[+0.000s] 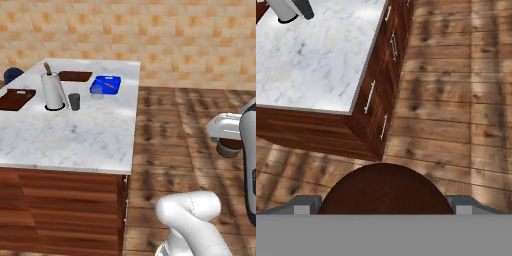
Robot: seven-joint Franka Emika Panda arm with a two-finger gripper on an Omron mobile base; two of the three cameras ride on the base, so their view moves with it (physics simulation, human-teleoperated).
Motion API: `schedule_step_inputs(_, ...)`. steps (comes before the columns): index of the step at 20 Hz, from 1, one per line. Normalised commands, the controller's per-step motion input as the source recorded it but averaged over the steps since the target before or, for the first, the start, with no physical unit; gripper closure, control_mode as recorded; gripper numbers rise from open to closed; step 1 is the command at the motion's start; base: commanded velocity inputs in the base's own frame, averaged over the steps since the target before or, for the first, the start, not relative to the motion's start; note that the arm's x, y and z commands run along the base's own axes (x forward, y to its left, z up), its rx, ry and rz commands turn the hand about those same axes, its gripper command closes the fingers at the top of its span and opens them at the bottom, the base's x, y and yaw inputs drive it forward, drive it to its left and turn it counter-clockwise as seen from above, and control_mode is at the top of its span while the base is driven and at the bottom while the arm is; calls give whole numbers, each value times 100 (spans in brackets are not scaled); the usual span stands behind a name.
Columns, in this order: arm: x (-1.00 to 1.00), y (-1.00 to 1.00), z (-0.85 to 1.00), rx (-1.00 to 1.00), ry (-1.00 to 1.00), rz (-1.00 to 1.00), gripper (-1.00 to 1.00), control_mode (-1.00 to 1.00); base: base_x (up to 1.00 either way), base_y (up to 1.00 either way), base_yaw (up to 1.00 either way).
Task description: Take the cake and cupcake from the fridge and place them on the empty tray on the dining counter.
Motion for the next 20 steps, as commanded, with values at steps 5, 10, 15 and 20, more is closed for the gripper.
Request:
schedule_step_inputs(5, 0, 0, 0, 0, 0, 0, 100, 100, -16, 100, 0)
schedule_step_inputs(10, 0, 0, 0, 0, 0, 0, 100, 100, 0, 100, 0)
schedule_step_inputs(15, 0, 0, 0, 0, 0, 0, 100, 100, 8, 100, -3)
schedule_step_inputs(20, 0, 0, 0, 0, 0, 0, 100, 100, 38, 100, -33)
